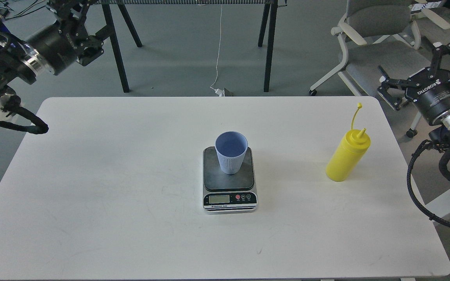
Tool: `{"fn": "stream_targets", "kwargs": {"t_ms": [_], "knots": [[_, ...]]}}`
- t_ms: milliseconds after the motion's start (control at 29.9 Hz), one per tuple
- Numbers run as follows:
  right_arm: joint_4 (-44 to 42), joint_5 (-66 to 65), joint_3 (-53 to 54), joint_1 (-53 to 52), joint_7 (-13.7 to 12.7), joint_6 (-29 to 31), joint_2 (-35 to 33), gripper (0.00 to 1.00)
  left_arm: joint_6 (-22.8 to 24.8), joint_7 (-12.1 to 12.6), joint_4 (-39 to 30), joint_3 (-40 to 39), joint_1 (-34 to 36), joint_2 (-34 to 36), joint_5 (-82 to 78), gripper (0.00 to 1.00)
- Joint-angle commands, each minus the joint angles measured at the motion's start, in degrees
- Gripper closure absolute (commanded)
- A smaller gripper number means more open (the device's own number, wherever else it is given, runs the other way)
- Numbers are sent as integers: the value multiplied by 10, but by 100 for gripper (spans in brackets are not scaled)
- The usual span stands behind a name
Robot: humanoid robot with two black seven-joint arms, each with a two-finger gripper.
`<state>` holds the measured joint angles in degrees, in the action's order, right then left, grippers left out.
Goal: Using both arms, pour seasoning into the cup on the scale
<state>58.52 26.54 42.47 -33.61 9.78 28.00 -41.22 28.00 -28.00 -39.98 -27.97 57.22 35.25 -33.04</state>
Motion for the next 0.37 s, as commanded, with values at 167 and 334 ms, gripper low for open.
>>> {"fn": "stream_targets", "kwargs": {"t_ms": [167,334], "knots": [[-1,0,5,2,4,0,3,1,0,0,0,-2,-27,-2,0,5],[-2,0,4,2,4,0,3,1,0,0,-1,-3,-38,-1,3,5]]}}
